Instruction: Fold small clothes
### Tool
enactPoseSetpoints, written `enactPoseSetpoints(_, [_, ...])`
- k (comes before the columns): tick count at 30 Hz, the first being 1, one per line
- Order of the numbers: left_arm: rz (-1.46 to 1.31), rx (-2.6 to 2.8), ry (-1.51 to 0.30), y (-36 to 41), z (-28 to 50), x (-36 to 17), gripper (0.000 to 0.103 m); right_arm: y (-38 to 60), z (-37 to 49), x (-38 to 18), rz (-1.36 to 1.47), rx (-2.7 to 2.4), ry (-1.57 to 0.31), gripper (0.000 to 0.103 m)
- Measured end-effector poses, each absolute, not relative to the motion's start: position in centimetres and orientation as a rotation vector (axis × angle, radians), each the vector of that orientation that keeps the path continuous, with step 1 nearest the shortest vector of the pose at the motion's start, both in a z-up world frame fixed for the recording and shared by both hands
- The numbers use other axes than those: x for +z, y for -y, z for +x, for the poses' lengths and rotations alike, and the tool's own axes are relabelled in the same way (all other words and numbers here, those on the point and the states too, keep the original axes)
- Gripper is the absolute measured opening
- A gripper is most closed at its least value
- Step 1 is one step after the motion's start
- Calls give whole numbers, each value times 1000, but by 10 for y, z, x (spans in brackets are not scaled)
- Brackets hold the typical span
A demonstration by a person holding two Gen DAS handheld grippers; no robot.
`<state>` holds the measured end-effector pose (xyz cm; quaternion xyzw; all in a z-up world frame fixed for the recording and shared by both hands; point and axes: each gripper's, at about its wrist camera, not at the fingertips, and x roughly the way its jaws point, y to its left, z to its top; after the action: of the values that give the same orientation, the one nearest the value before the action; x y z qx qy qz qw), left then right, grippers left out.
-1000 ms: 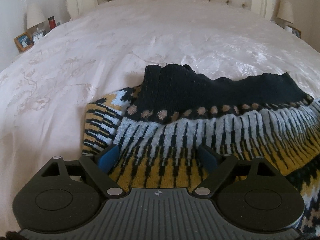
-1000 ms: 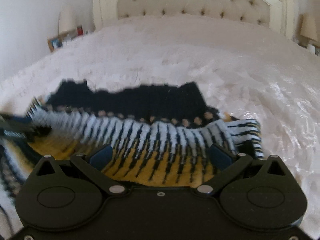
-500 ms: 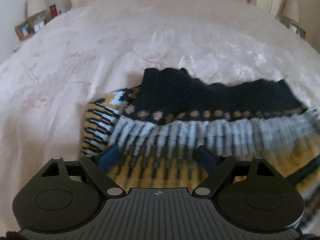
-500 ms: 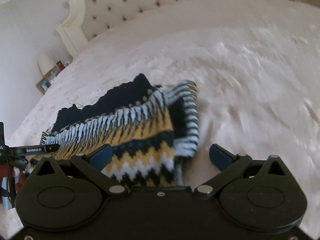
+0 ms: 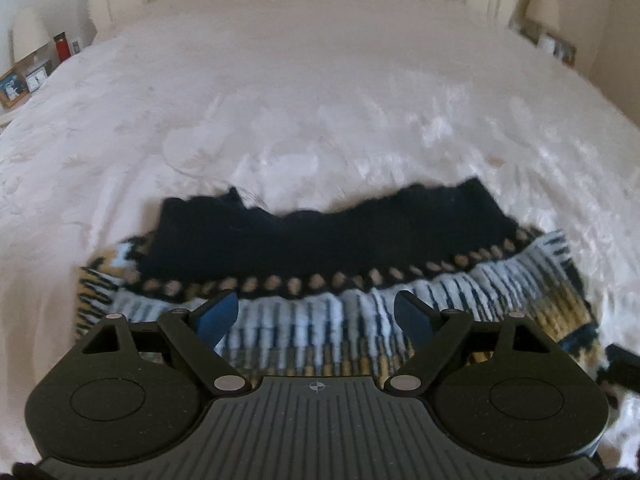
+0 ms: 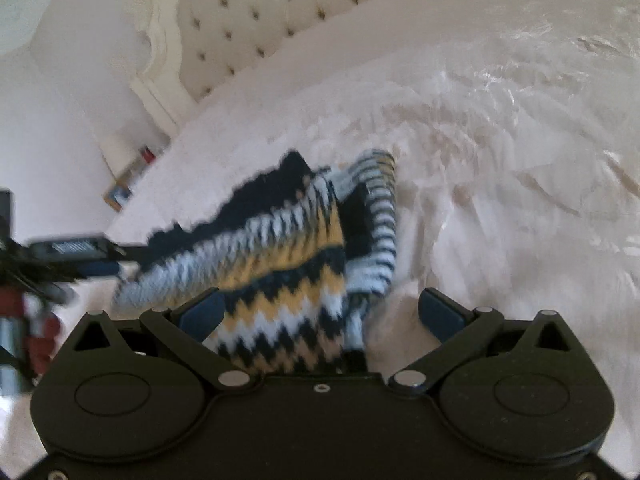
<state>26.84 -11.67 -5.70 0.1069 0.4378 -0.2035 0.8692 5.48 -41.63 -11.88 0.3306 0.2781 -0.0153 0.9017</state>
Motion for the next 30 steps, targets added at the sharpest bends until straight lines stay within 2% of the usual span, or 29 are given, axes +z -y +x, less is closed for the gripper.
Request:
enactPoseSetpoints(4, [271, -372, -1004, 131, 279, -88, 86, 432, 58, -121, 745, -46, -582, 103])
enactPoseSetpoints(7, [300, -346, -1029, 134, 284, -108, 96, 440, 57, -127, 781, -49, -577, 103])
enactPoseSetpoints(21, [333, -320, -976, 127, 237, -84, 94, 439, 48, -141, 736, 9, -547, 103])
enactPoseSetpoints(30, [353, -347, -998, 122, 218, -89, 95, 438, 44, -143, 724, 12, -537, 103])
